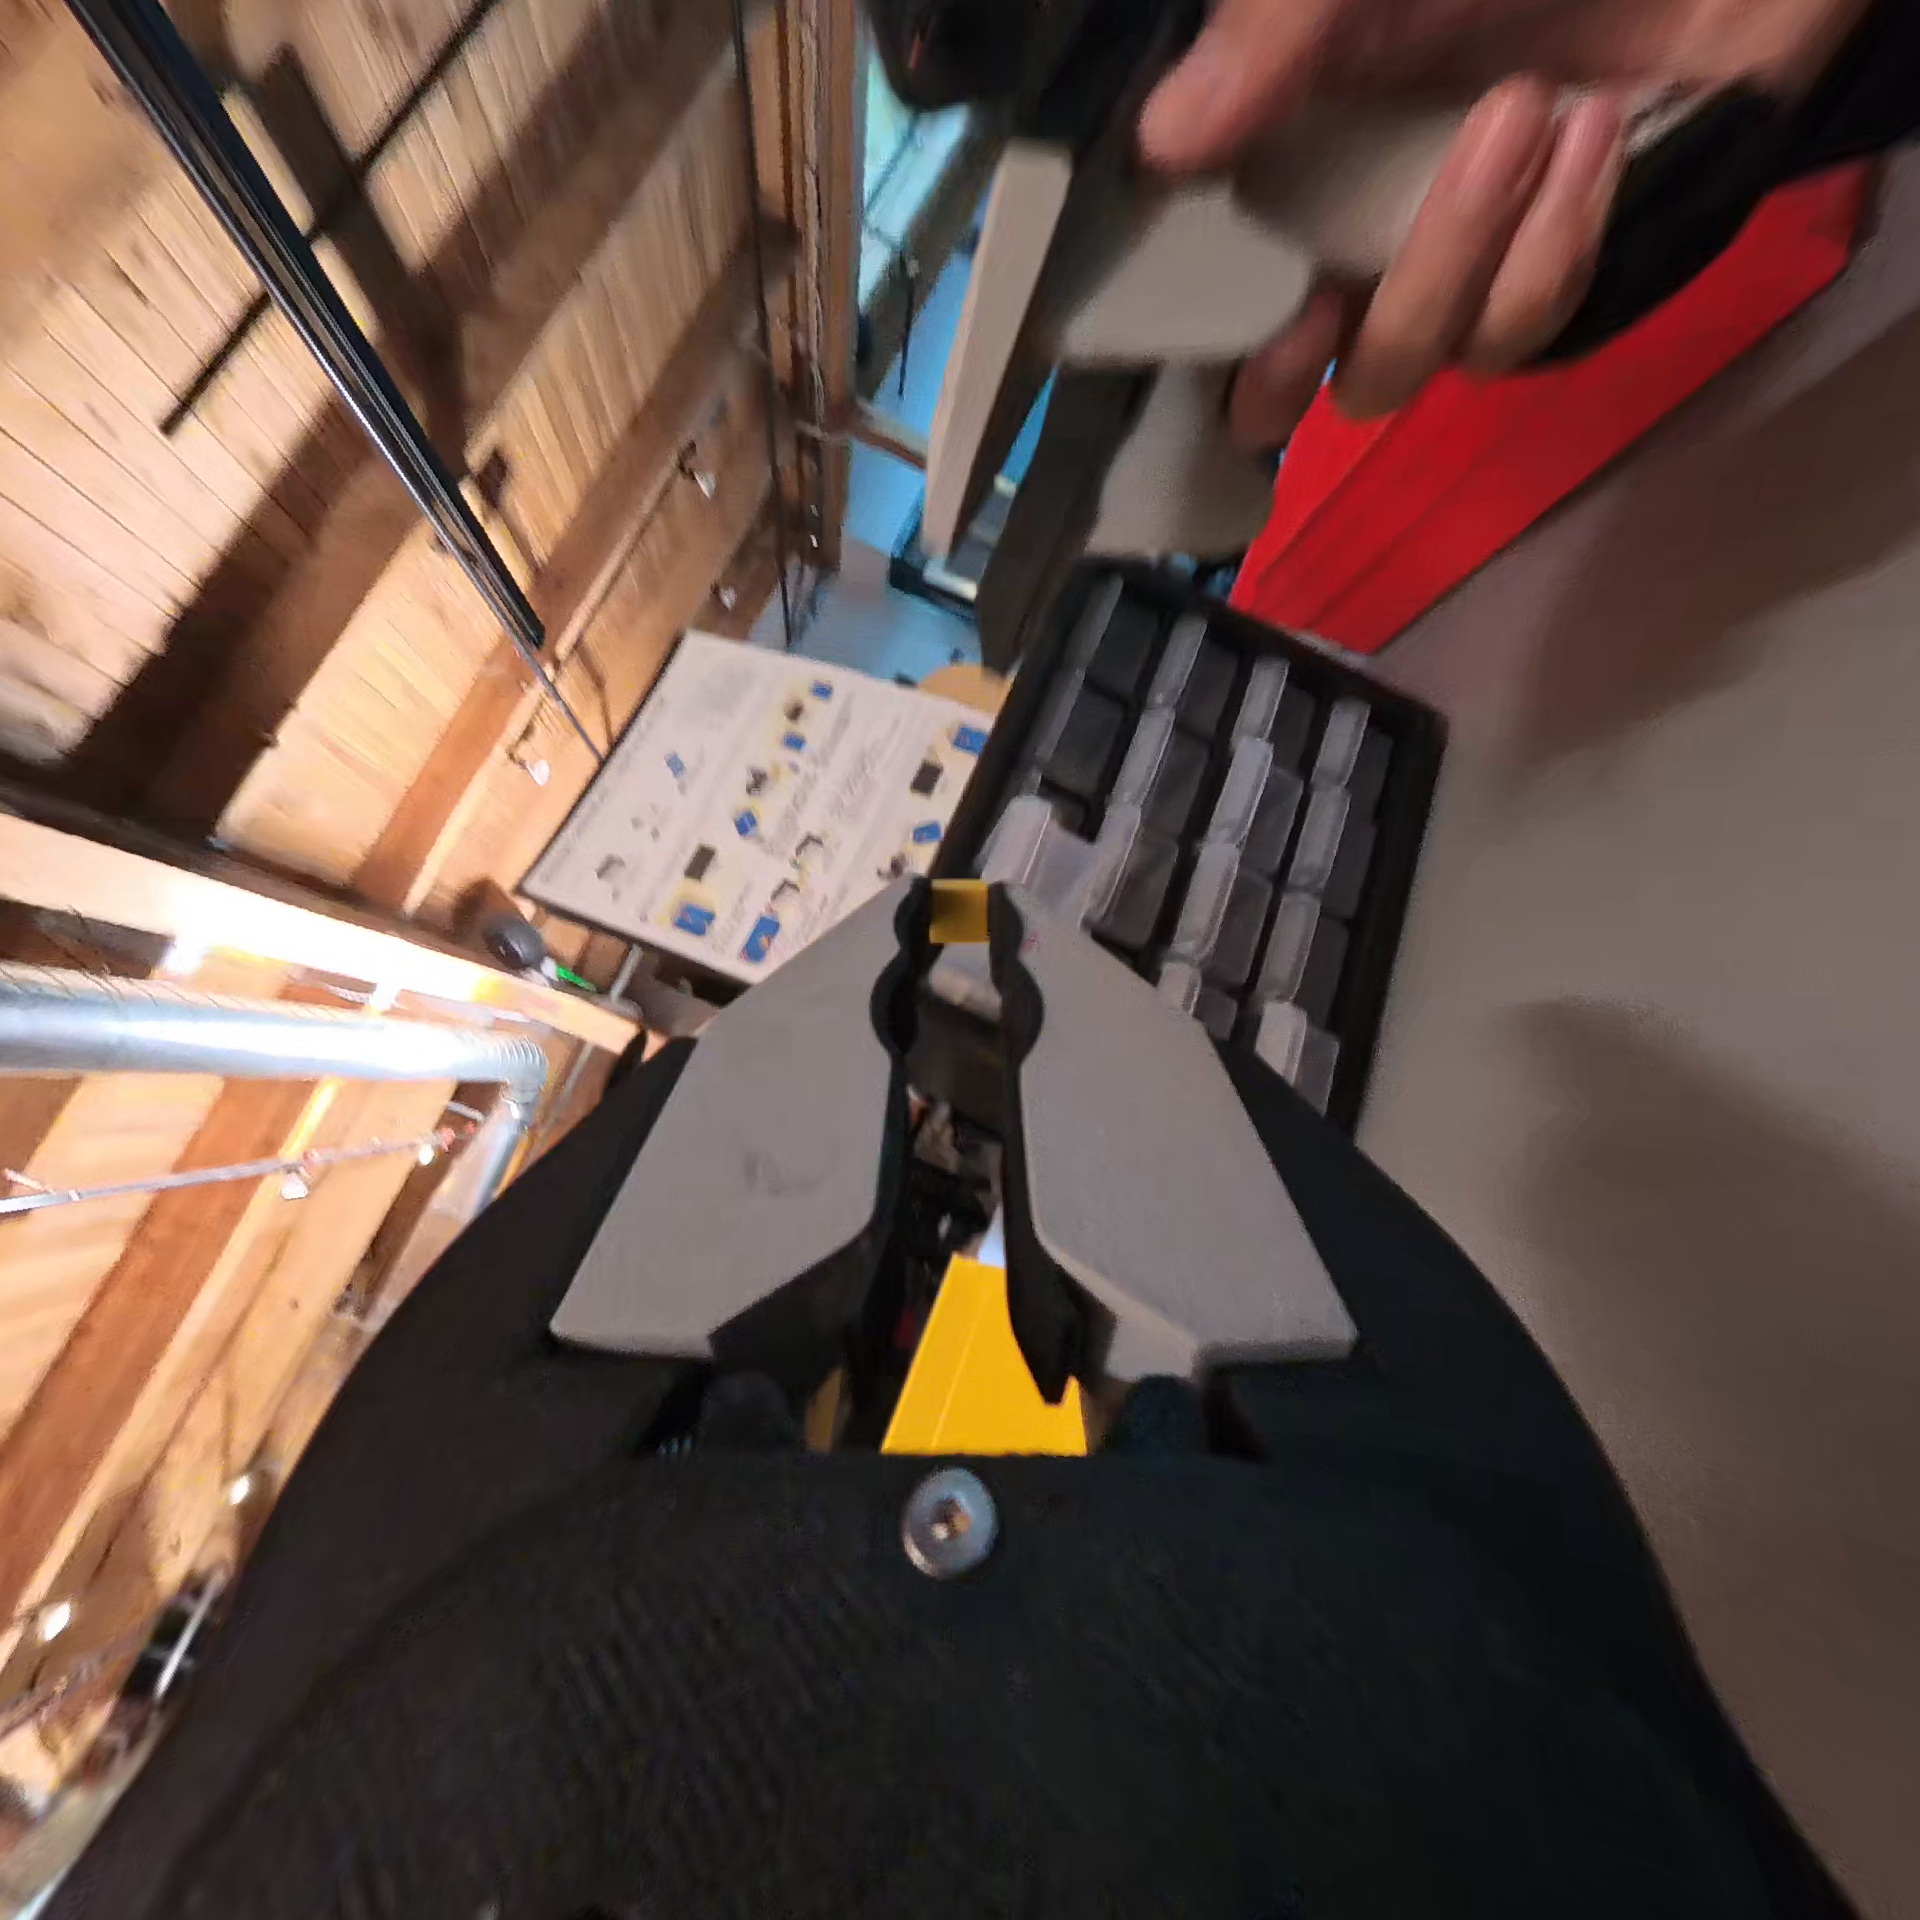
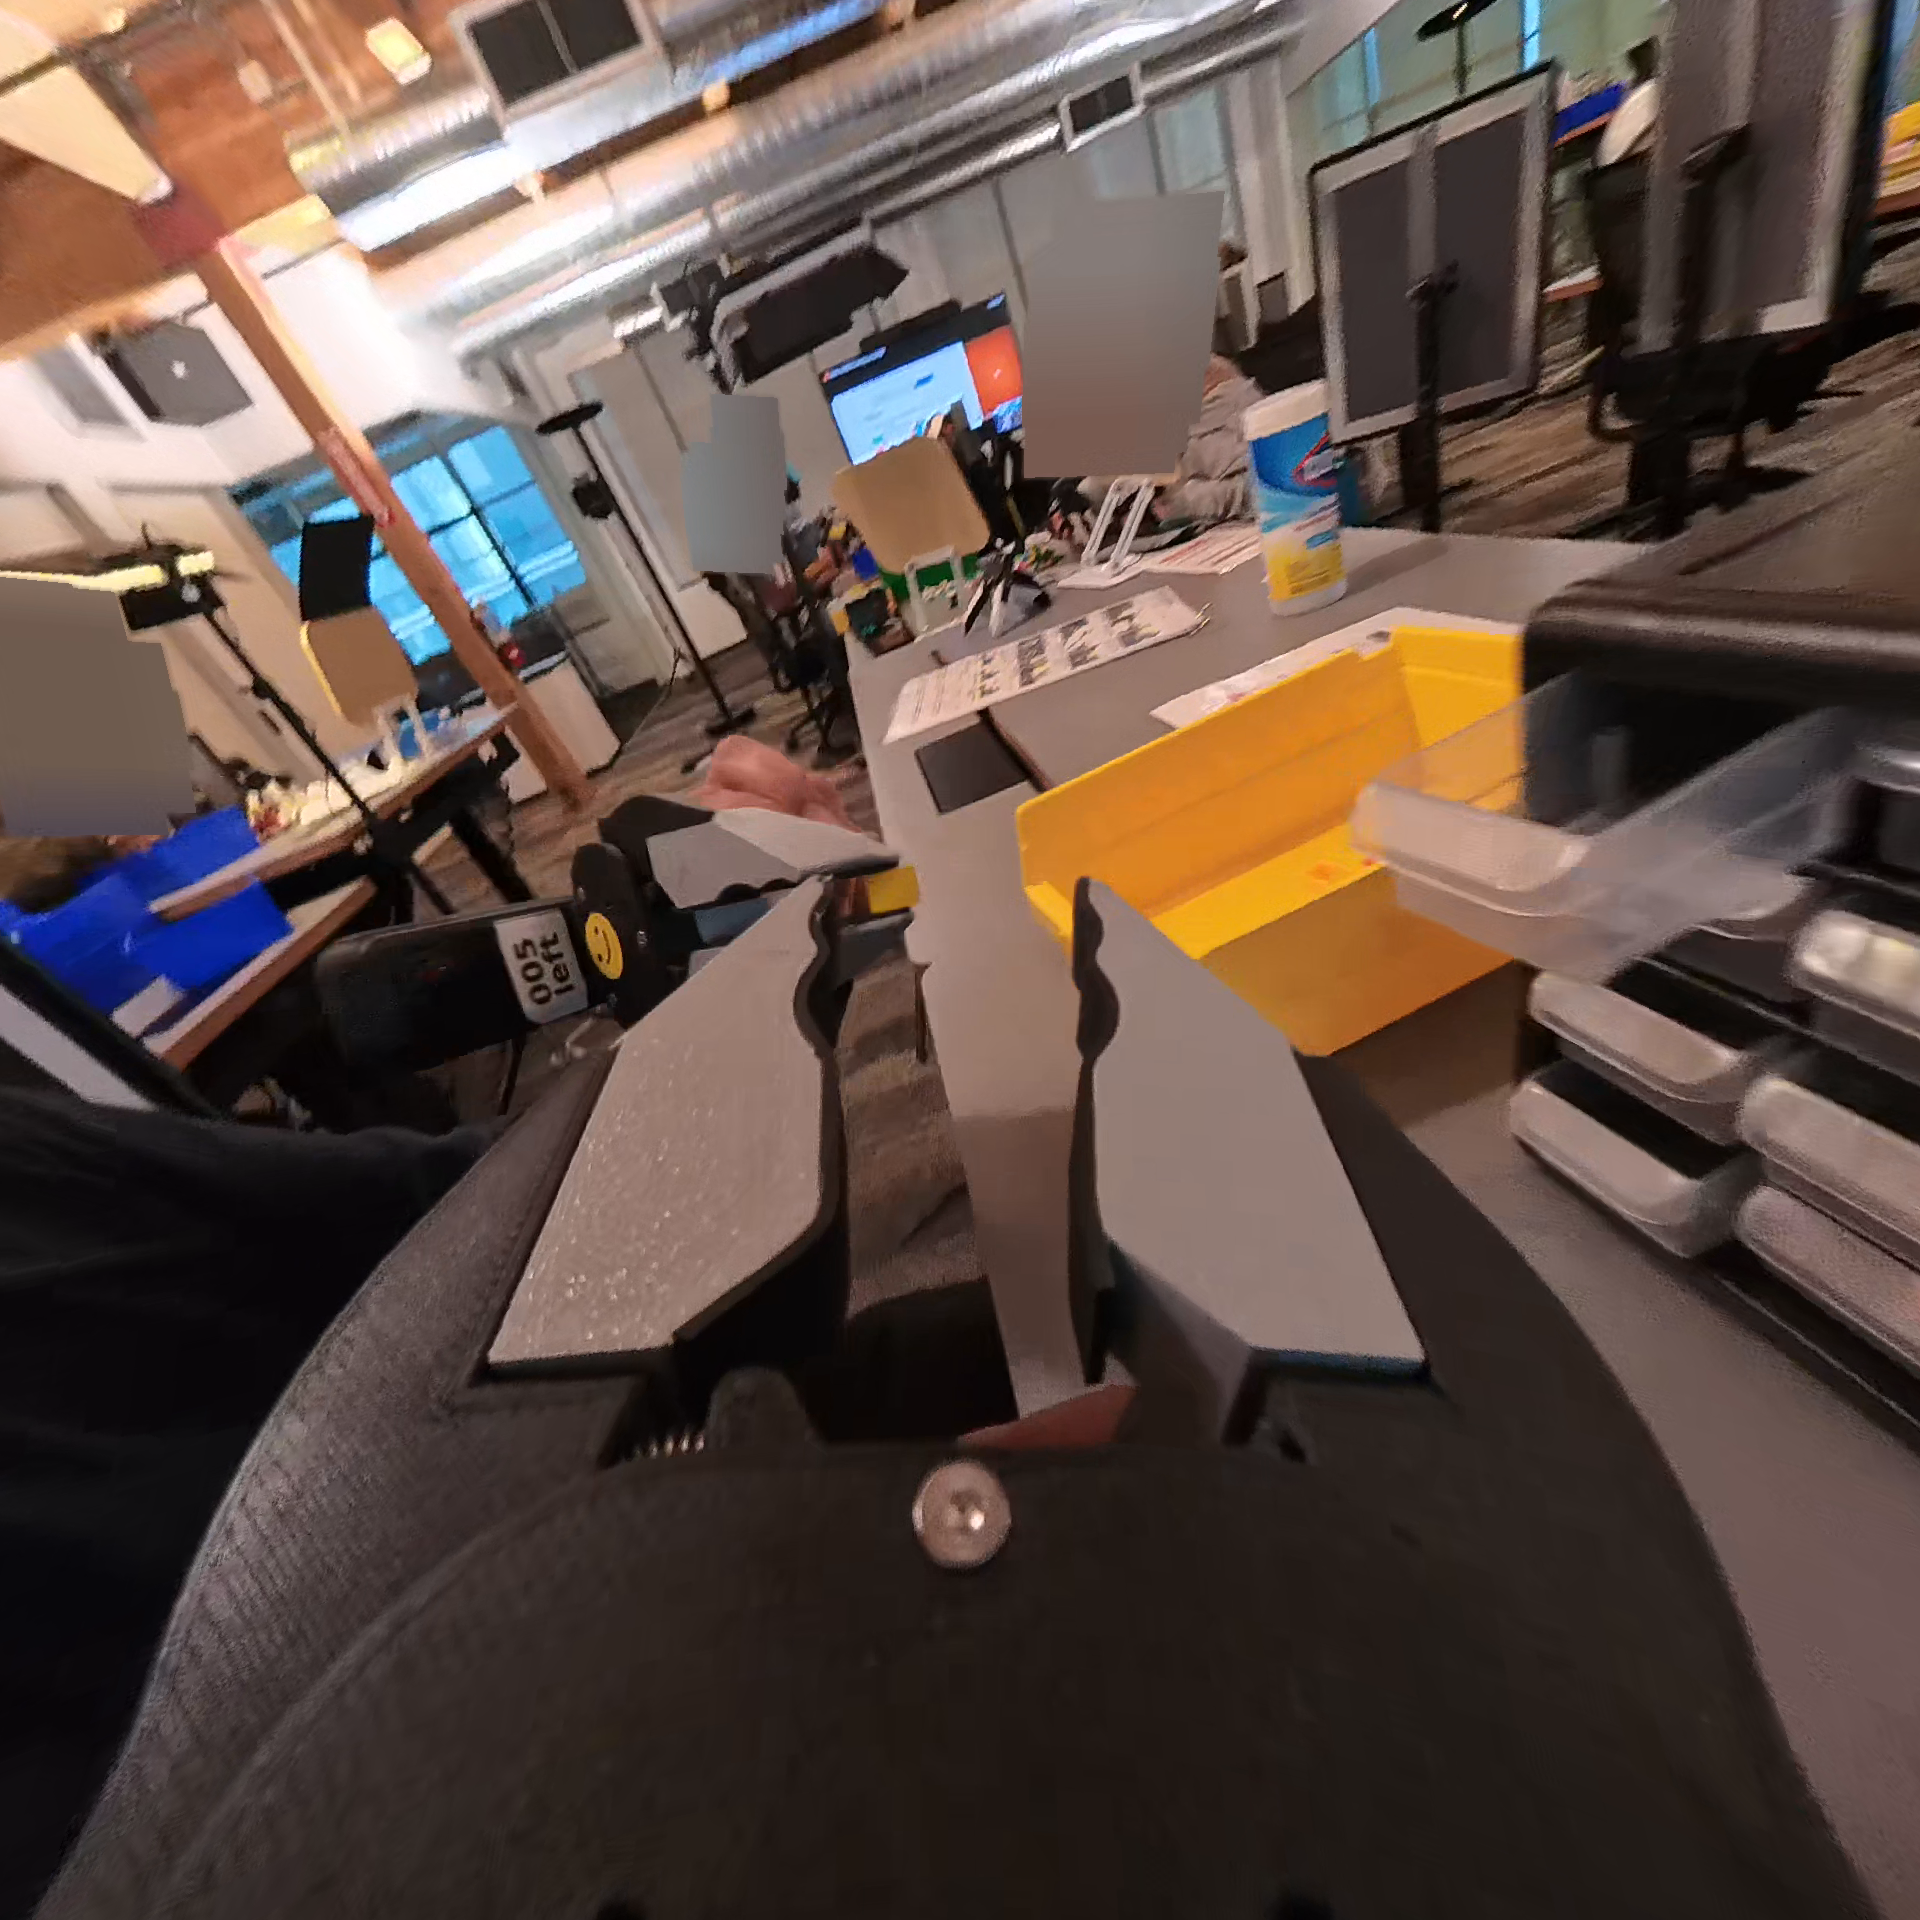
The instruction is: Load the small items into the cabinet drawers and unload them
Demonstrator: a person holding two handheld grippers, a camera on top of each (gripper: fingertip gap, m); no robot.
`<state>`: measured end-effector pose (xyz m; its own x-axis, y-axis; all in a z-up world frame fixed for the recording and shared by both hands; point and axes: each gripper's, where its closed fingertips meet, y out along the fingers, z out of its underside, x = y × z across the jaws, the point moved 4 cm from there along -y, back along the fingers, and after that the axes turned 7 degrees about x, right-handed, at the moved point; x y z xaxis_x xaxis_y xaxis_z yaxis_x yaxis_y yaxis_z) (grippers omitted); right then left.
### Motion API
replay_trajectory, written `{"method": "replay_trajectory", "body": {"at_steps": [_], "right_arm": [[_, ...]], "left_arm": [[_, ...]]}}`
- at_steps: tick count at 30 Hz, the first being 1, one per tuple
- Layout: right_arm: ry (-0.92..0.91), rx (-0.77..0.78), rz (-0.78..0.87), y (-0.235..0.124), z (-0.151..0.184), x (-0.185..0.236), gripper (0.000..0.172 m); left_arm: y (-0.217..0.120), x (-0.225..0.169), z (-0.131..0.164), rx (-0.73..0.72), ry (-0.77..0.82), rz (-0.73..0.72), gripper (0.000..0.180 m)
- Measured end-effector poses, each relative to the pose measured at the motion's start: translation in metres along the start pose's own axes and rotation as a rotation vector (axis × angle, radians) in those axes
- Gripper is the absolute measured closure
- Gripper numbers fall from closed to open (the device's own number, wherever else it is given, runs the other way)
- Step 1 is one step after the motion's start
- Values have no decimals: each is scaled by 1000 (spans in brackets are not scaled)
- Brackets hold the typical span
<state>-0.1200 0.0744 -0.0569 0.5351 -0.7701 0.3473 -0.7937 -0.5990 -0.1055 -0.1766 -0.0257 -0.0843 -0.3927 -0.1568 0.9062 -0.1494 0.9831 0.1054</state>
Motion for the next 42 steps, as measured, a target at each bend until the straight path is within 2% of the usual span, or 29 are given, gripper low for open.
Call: {"method": "replay_trajectory", "body": {"at_steps": [4, 8, 17, 19, 29, 37, 42], "right_arm": [[-68, 90, -26, 28, 15, 20, 141], [-129, 131, -45, 46, 23, 36, 144], [-210, 156, 42, 56, 30, 39, 153], [-227, 159, 80, 56, 30, 35, 162], [-270, 146, 97, 59, 30, 31, 164], [-282, 68, 251, 49, 16, 10, 164], [-329, 43, 559, 26, -11, -47, 165]], "left_arm": [[-16, -4, -22, -114, 29, -50, 172], [-23, -3, -24, -126, 62, -57, 172], [-15, -10, -12, -92, 91, -58, 172], [-13, -11, -11, -94, 100, -55, 172], [-13, -10, -8, -53, 40, -51, 172], [-22, 13, -8, -62, -174, -42, 157], [-36, 27, 12, 37, -142, -47, 153]]}}
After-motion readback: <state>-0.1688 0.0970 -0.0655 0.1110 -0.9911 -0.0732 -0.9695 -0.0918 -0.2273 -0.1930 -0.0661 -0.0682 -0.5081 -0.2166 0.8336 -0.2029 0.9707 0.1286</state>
